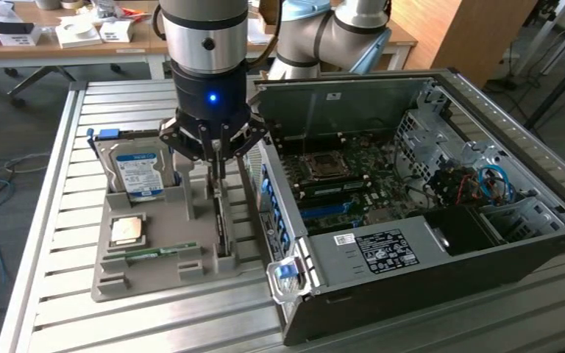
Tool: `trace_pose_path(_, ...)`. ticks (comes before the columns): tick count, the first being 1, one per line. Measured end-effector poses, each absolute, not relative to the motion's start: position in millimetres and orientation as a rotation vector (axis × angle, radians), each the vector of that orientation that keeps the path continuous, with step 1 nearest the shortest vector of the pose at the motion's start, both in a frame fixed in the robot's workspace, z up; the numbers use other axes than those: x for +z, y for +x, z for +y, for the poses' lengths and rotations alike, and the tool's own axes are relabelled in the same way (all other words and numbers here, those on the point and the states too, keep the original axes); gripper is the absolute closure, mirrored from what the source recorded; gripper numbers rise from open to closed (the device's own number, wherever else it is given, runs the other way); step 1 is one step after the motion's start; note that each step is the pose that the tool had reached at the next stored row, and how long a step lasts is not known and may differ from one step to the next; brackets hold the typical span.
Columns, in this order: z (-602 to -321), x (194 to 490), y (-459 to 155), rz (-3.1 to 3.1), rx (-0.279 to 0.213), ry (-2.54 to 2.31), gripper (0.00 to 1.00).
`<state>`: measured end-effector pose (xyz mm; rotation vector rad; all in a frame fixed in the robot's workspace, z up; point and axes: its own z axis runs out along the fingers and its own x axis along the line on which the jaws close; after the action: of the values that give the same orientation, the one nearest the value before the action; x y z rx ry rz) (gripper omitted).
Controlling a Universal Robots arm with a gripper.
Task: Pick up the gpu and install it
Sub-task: 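Pick up the gpu and move the gpu toward the slot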
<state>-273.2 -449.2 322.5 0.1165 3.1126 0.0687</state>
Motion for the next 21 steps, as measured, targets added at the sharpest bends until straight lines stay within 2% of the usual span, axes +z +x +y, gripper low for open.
trace_pose_path(2,-449,322,-273,3.113,0.069,0.117,0.83)
trace_pose_path(3,-449,322,-273,3.113,0.069,0.116,0.76)
trace_pose_path(19,-449,312,-273,3.113,0.067,0.117,0.76)
trace_pose_path(20,-449,312,-273,3.113,0.067,0.116,0.75)
trace_pose_path(21,-449,311,-273,3.113,0.067,0.116,0.69)
